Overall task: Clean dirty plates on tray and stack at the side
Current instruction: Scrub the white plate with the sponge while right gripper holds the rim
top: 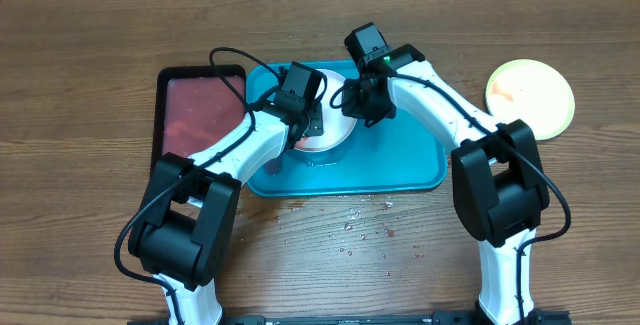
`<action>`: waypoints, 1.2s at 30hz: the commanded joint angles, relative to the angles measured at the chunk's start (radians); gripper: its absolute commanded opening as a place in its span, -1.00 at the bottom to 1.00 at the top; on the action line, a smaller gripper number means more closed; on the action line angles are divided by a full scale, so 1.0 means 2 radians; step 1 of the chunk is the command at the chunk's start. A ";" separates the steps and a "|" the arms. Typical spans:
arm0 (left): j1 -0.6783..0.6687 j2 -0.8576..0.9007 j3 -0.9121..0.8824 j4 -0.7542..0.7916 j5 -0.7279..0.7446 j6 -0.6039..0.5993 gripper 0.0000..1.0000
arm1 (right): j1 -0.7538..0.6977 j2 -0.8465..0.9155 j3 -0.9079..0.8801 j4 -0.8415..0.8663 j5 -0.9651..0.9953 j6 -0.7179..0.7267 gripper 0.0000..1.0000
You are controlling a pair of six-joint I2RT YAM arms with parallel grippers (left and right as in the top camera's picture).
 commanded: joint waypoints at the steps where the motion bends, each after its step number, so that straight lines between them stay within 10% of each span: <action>1: 0.017 0.024 -0.008 -0.013 -0.040 0.001 -0.92 | 0.003 -0.005 0.003 0.002 -0.009 0.002 -0.92; 36: -0.025 0.024 0.006 0.019 0.179 -0.055 -0.92 | 0.003 -0.005 0.003 0.004 -0.017 0.010 -0.92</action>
